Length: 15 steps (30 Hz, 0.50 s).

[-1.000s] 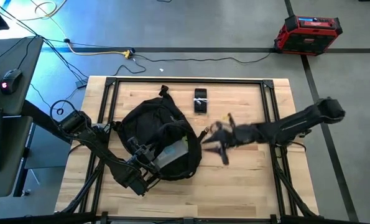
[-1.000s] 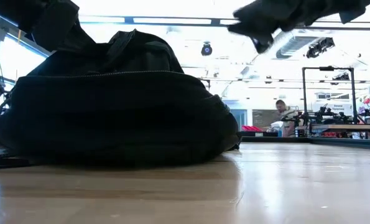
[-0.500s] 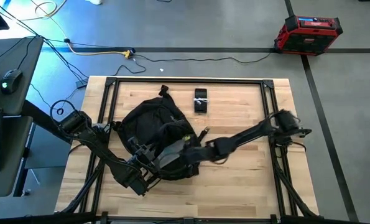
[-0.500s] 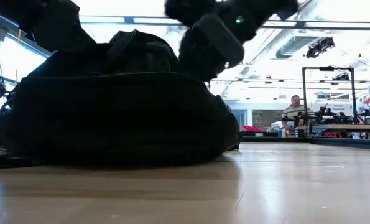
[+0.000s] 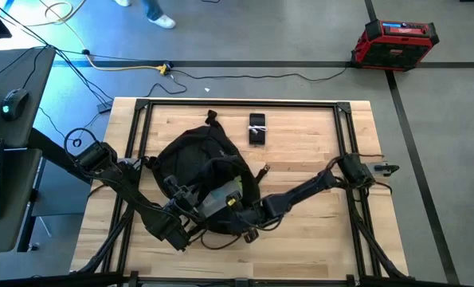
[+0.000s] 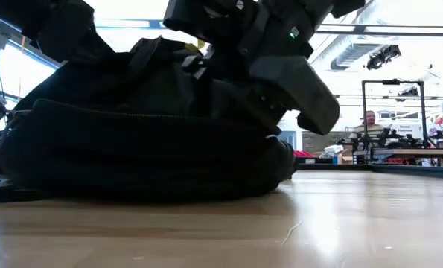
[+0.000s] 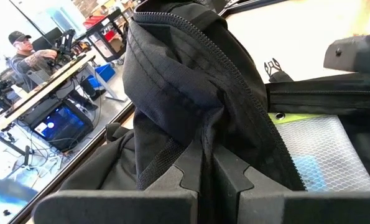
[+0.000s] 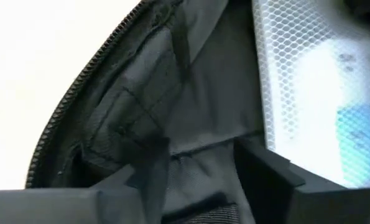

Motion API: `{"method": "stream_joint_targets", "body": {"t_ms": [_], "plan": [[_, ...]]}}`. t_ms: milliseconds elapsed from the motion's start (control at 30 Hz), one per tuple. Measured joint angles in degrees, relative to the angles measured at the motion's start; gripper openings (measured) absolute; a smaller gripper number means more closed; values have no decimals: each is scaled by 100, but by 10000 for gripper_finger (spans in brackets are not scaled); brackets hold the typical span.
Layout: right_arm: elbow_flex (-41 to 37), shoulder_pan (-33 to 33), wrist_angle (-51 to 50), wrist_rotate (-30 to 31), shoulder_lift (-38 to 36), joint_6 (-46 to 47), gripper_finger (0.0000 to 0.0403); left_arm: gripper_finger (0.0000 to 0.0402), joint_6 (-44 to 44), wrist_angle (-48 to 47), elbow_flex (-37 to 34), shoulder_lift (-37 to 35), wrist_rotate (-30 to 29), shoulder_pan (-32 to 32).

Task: Unpack backpack
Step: Remove the transparent zip bag from the backpack

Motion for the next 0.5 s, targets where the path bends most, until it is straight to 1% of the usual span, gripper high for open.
{"method": "stream_joint_targets", "body": {"t_ms": [67, 100, 200, 300, 500], "plan": [[0, 23, -3, 110, 0, -87, 206, 0, 1, 8, 0, 0, 0, 0], [0, 26, 9, 264, 0, -106, 216, 0, 1, 9, 0, 0, 0, 0], [-1, 43, -3, 1073, 4, -108, 233, 0, 2, 9, 0, 0, -1, 0], [-4, 32, 174, 1695, 7, -112, 237, 0, 2, 5, 0, 0, 0, 0], [-38, -155, 719, 1873, 13, -88, 230, 0, 3, 7, 0, 0, 9, 0]]}}
